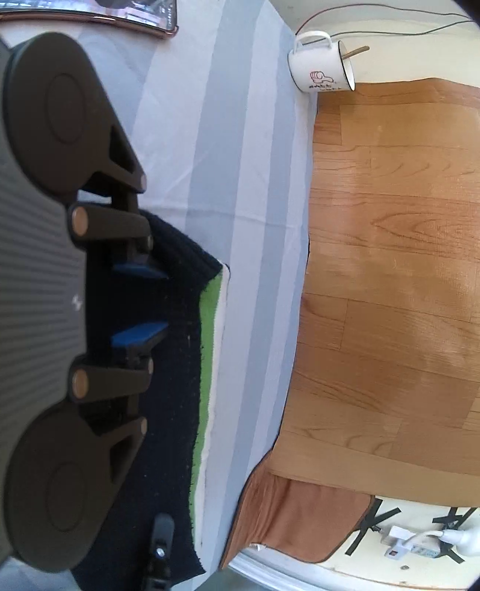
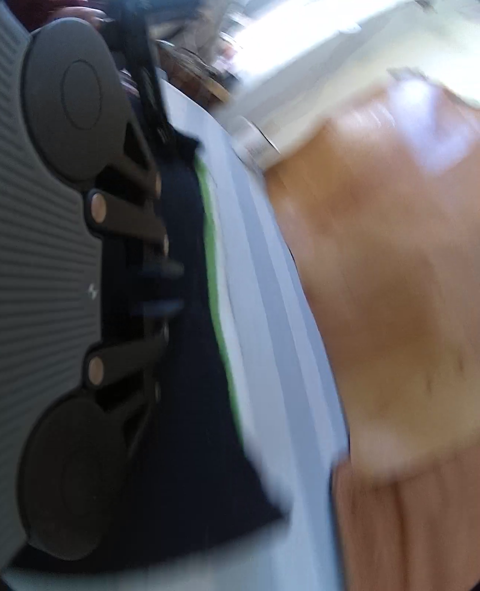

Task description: Fold small clothes

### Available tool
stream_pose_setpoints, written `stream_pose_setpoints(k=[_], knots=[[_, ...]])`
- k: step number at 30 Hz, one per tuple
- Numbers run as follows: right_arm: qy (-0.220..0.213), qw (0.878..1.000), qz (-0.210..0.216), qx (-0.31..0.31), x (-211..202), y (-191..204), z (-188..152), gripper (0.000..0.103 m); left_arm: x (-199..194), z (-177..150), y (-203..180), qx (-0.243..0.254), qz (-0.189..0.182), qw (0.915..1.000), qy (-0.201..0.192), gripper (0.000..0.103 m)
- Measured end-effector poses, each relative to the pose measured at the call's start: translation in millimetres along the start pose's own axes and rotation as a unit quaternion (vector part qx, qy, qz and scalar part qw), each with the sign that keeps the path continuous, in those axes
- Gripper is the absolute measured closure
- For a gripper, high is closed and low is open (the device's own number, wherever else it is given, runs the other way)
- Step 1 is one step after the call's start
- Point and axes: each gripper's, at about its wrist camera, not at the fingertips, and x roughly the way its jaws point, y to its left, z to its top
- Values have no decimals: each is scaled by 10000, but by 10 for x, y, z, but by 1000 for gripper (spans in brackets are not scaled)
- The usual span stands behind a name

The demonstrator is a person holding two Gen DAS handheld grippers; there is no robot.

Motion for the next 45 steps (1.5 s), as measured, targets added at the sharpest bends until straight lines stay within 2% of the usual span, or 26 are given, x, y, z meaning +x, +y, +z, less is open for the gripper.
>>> stream_pose_setpoints(k=[3,5,7,12,18,23,29,34,45], knots=[[-458,9974,100,556,-335,-345,-25,103,13,-42,-24,187,121,9997,-97,76],[-651,9962,-191,548,-392,-384,-72,103,9,-91,-43,339,243,9989,-223,75],[-757,9953,-49,598,-407,-450,-122,103,10,-91,-51,388,300,9984,-272,75],[-754,9950,10,661,-443,-497,-131,103,-14,-73,-27,391,240,9985,-294,75],[-798,9952,-13,561,-389,-430,-118,103,-40,-192,-74,635,334,9956,-605,75],[-824,9955,-34,459,-402,-410,-133,102,-55,-206,-80,618,345,9954,-640,74],[-857,9957,-47,360,-402,-380,-144,99,-115,-254,-80,628,328,9947,-744,70],[-886,9957,-123,239,-392,-340,-150,98,-149,-275,-104,703,347,9935,-824,61],[-905,9956,-151,178,-375,-334,-147,97,-152,-295,-145,784,423,9920,-898,59]])
